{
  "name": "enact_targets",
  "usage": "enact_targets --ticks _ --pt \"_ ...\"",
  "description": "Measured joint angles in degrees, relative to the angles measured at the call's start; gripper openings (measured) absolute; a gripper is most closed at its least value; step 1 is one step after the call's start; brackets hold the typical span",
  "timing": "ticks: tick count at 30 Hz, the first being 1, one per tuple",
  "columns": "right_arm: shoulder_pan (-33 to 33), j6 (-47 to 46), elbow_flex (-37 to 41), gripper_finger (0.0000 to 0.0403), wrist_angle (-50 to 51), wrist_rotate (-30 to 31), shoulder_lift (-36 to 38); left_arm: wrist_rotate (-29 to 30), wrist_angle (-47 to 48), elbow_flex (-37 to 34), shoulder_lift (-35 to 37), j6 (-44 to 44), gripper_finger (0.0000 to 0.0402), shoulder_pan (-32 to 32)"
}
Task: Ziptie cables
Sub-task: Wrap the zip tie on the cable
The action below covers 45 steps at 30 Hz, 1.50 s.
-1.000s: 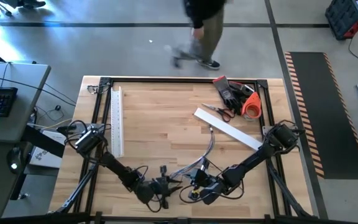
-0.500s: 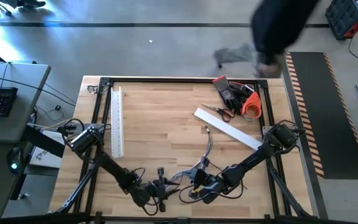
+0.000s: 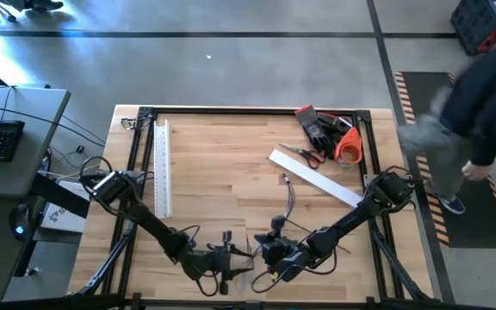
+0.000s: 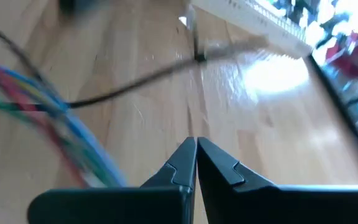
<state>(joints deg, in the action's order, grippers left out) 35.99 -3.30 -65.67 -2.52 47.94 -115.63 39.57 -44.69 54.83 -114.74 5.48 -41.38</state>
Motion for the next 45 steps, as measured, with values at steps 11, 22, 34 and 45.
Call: enact_targets --ticks 11,22,34,45 --pt "0.66 4.81 0.0 0.0 -1.12 1.09 0.02 1.14 3.37 0.07 0.62 3.35 0.0154 -0.59" --pt "7.62 -3.26 0.02 0.0 1.4 14.14 5.62 2.85 6.23 0.02 -1.59 8.31 0.0154 -1.99" --pt "4.08 -24.41 0.02 0.0128 -9.36 -15.08 4.15 4.65 16.47 0.02 -1.61 23.78 0.0154 -6.42" --pt "2.6 -32.89 0.04 0.0155 -6.03 -18.25 -0.33 4.67 12.93 0.02 -6.47 27.27 0.0154 -3.13"
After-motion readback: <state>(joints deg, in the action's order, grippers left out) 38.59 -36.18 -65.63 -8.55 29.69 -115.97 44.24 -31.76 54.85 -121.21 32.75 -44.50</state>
